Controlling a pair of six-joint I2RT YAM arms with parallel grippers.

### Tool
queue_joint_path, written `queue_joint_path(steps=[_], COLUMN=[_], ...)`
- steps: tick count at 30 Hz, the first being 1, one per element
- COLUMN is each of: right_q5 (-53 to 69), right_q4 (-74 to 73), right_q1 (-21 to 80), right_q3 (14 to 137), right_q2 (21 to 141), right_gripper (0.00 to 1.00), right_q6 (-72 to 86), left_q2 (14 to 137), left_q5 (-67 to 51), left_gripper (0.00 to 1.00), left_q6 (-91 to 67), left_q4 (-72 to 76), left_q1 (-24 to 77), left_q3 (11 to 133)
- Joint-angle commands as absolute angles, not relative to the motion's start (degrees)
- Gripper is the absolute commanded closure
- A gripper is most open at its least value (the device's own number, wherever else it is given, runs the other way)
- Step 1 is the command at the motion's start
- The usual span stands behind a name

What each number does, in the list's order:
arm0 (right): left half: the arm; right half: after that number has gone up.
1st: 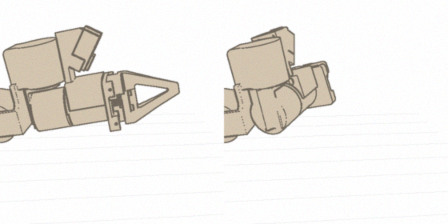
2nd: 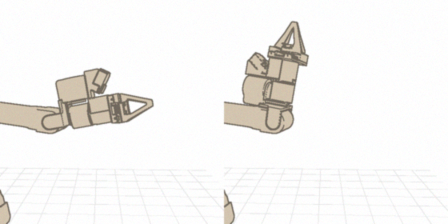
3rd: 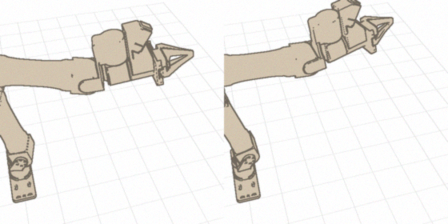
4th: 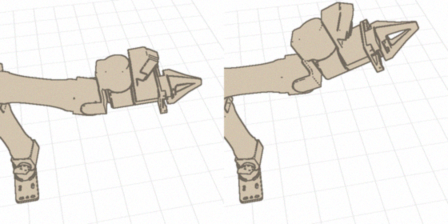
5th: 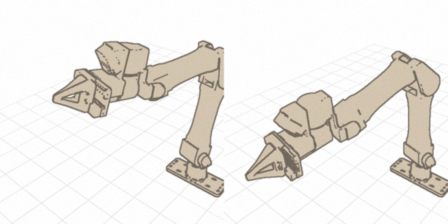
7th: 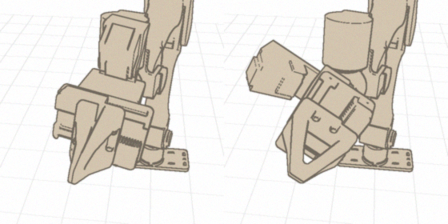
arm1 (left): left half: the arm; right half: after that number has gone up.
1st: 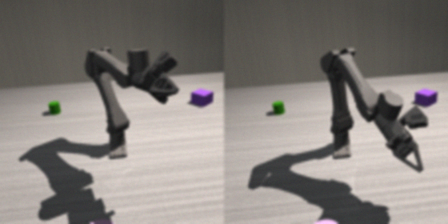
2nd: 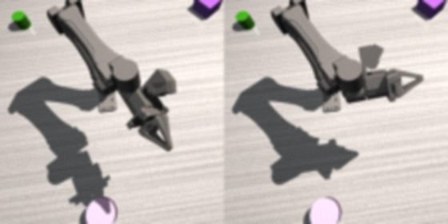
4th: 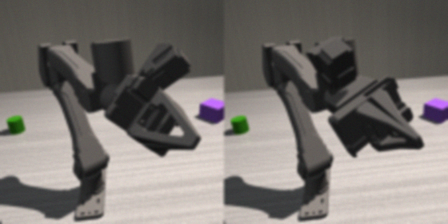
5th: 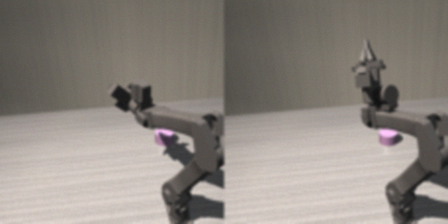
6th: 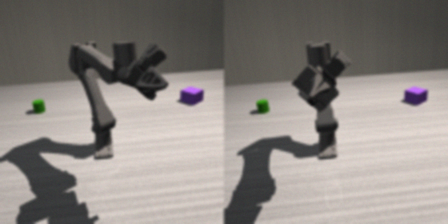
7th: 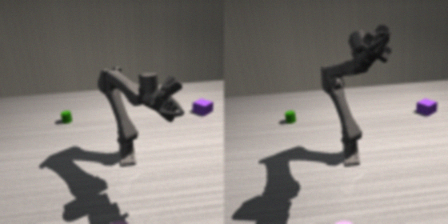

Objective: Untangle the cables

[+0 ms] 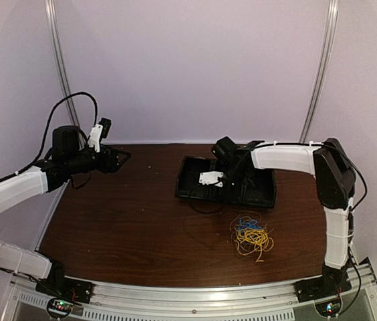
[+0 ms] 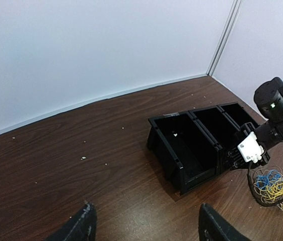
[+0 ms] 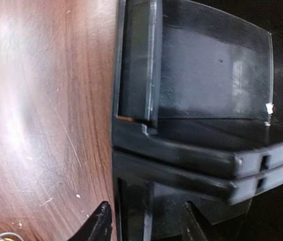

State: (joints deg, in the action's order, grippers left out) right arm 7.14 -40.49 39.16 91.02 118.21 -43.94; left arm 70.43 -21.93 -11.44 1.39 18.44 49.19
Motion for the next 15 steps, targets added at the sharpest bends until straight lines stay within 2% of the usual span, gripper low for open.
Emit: queue_joint_path(steps=[1, 5, 9, 13, 15], right_q5=[6.76, 11.64, 17.97, 19.76, 18.08], right_q4=[-41.76, -44.41, -46.0, -49.76, -50.57], right_q1=[39.22, 37.94, 35.39, 31.99, 30.45], right_q3=[91.47, 88.9, 80.4, 69.09, 62.34], right_q2=[111.15, 102.41, 91.14, 79.97, 76.0], right_gripper=[0.45, 0.41, 0.39, 0.35, 0.28], right_q6=[-42.63, -40.1, -38.9, -42.43, -43.99], left_q2=[70.61, 70.74, 69.96, 69.12, 69.44], left_q5=[-22.96, -23.06, -25.59, -24.56, -20.65], left_gripper=[0.29, 0.3, 0.3, 0.29, 0.25], left_q6=[-11.29, -11.28, -9.51, -8.64, -9.24], left_q4=[2.72, 2.92, 3.43, 3.72, 3.78], left_q1=[18.72, 18.72, 19.88, 26.59, 32.63], left_q3=[50.89, 50.81, 50.59, 50.01, 49.86])
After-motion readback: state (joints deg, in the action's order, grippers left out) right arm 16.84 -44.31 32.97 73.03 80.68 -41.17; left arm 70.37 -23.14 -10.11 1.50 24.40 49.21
